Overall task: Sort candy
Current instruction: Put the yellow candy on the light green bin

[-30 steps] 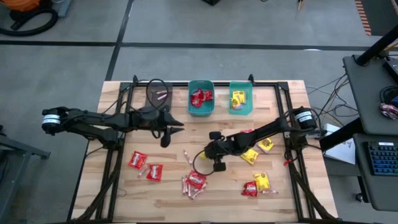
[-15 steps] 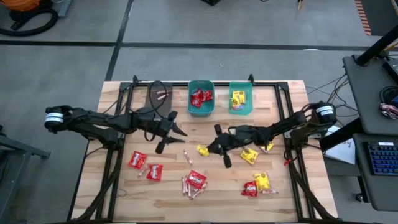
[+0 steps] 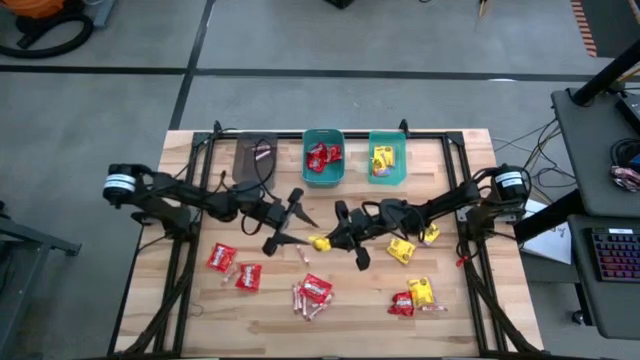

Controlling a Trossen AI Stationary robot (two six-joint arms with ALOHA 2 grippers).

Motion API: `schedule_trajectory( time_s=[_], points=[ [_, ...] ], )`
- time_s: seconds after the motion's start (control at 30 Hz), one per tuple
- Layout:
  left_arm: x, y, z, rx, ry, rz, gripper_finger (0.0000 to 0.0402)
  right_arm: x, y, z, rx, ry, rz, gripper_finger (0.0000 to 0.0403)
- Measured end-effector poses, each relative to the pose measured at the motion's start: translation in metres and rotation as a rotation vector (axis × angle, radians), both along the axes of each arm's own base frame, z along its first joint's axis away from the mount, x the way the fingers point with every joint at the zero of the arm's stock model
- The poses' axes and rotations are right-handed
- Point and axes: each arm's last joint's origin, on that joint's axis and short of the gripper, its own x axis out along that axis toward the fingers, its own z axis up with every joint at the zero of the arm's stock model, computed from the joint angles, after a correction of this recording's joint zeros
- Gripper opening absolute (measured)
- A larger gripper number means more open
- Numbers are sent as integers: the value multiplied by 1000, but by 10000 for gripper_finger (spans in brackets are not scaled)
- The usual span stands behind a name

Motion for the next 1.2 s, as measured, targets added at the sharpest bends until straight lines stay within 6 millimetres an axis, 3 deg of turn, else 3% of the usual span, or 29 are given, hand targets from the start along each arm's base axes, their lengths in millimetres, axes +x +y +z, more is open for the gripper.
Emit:
schedule_trajectory(
  time_s=[0.17,0.27,0.53,0.63,0.87,1.2],
  points=[
    [11,-2,-2,-1,9,-84,208,5,0,2,-17,27,-6,9],
    [13,-2,-2,2,7,-80,177,5,0,3,-21,23,-7,12],
    [6,1,-6,-10,40,-58,14,5,-2,3,-24,50,-83,68],
    [1,5,-9,-27,96,-26,17,3,-4,4,-30,105,-140,102],
    [-11,18,-19,-22,222,331,3,-4,-13,3,-60,232,-417,176],
    [-12,24,-23,-63,256,541,0,-5,-17,1,-104,258,-553,244]
  ],
)
